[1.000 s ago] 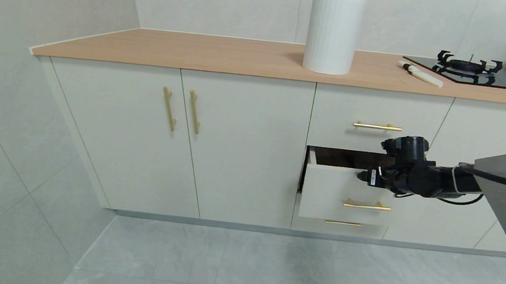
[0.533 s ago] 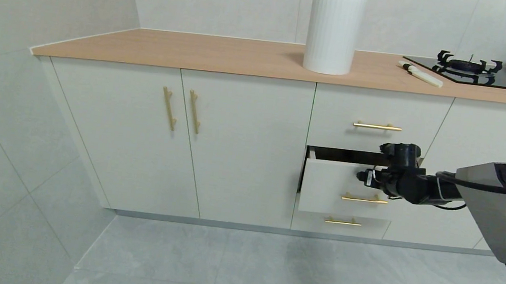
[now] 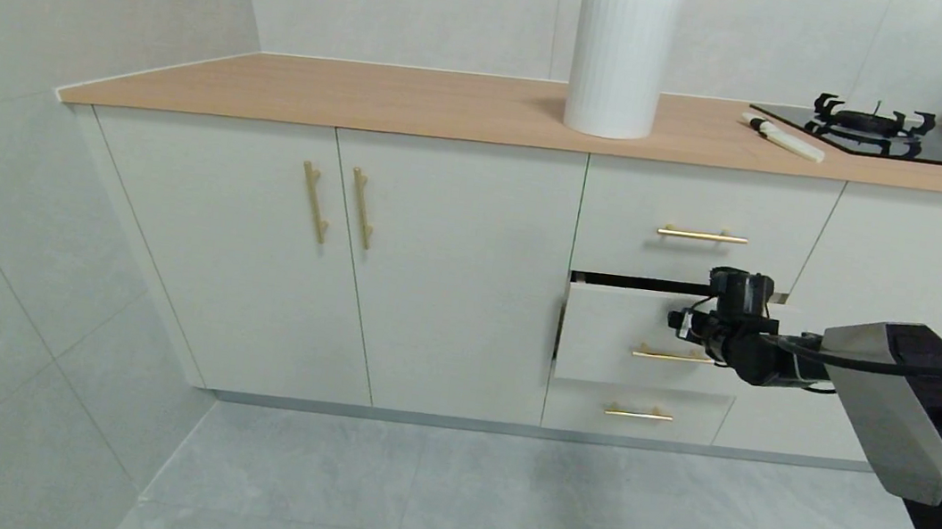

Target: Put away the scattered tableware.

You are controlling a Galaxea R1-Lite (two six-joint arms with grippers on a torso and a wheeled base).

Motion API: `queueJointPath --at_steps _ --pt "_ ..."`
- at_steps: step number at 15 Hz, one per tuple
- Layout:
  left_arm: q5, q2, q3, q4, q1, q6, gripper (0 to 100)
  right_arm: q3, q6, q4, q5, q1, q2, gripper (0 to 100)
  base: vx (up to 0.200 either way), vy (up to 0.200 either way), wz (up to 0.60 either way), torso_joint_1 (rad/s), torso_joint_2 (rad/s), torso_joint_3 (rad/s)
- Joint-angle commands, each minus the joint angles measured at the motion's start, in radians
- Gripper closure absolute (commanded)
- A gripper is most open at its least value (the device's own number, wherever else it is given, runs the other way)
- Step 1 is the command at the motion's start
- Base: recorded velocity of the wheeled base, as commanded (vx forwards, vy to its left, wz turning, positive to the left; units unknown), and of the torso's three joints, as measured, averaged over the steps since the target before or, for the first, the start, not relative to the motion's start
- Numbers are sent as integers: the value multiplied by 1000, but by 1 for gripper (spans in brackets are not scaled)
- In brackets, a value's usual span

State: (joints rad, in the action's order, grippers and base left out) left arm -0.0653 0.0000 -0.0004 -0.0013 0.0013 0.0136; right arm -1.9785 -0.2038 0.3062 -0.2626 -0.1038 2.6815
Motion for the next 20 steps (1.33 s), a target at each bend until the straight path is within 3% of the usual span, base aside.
queueJointPath --at_steps 1,9,16,17,18,19,20 --pt "-1 0 0 0 0 0 0 -21 -11 1 -18 -2 41 0 0 0 0 0 0 0" --pt "-1 0 0 0 0 0 0 -21 -11 103 -29 -2 52 0 0 0 0 0 0 0" --pt "-1 0 0 0 0 0 0 15 -43 102 -20 7 -34 0 0 0 0 0 0 0" --pt "1 0 0 0 0 -15 0 17 -43 102 -20 7 -32 0 0 0 0 0 0 0" --pt "-1 0 0 1 0 -54 0 17 -43 100 -20 6 -31 0 0 0 0 0 0 0" --pt "1 0 0 1 0 -49 0 17 -43 100 -20 6 -32 0 0 0 0 0 0 0" --pt "-1 0 0 0 0 -23 0 17 -43 100 -20 6 -31 0 0 0 0 0 0 0"
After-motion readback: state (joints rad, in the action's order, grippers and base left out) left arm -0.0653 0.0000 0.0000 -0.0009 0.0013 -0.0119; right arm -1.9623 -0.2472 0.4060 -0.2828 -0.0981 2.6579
